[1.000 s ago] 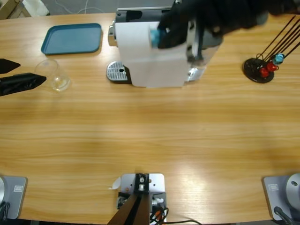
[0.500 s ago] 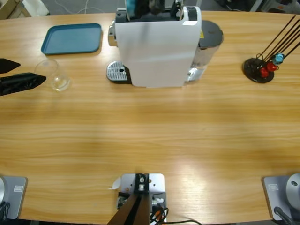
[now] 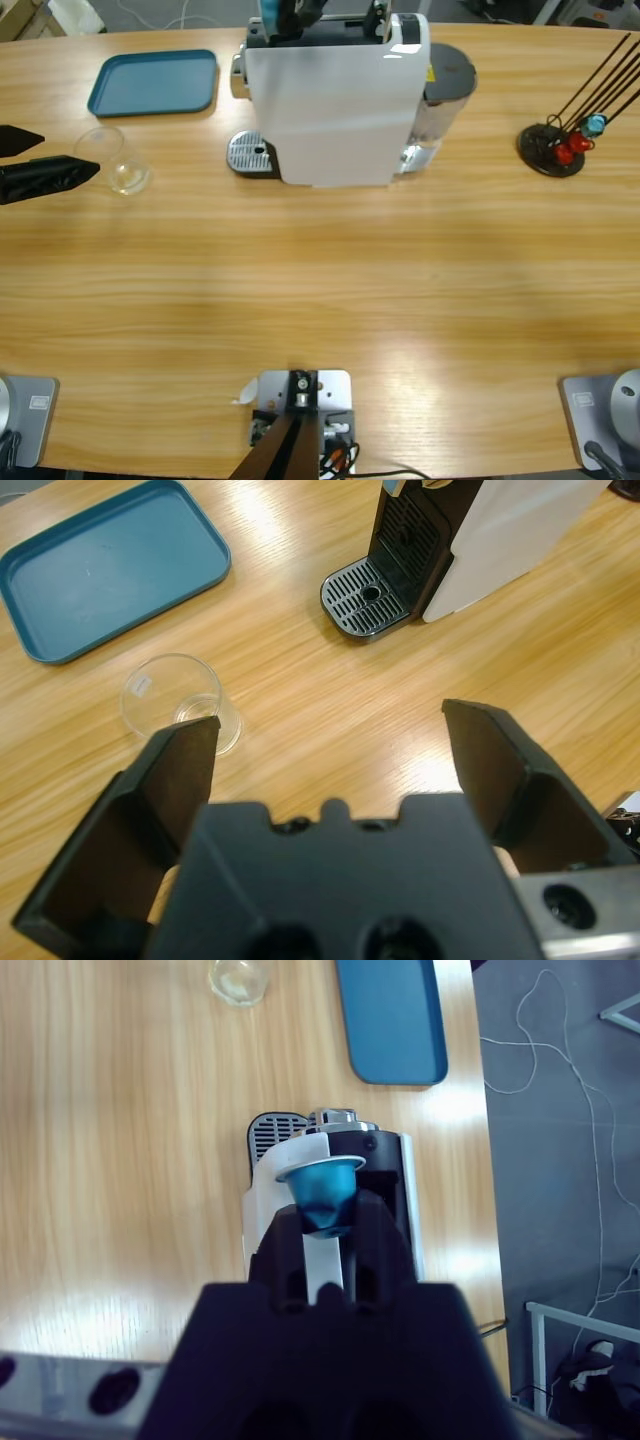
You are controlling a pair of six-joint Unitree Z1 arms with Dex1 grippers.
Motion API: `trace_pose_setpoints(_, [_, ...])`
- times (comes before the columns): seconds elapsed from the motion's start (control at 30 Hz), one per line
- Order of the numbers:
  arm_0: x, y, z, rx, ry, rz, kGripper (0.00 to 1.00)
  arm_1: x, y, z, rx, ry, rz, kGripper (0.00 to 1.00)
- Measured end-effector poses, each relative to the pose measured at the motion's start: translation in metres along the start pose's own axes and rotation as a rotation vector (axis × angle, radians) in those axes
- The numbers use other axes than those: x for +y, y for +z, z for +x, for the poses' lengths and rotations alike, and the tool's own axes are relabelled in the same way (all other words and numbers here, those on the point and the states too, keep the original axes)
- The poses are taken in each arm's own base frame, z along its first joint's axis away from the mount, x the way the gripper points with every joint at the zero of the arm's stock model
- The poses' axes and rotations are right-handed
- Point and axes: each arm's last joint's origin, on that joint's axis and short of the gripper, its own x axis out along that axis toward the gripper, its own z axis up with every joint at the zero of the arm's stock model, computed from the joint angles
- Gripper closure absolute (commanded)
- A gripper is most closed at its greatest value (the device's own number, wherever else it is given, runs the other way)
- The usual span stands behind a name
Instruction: Pour coffee
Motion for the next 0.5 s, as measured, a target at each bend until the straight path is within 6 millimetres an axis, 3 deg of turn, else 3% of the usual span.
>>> trace_pose_setpoints(0.37, [0.0, 0.0, 0.0, 0.0, 0.0, 0.0, 0.032, -0.014, 0.006, 0.011, -0.002, -0.01, 0.006, 1.0])
trace_pose_setpoints(0.5, [0.0, 0.0, 0.0, 0.0, 0.0, 0.0, 0.032, -0.022, -0.002, 0.011, 0.012, -0.022, 0.027, 1.0])
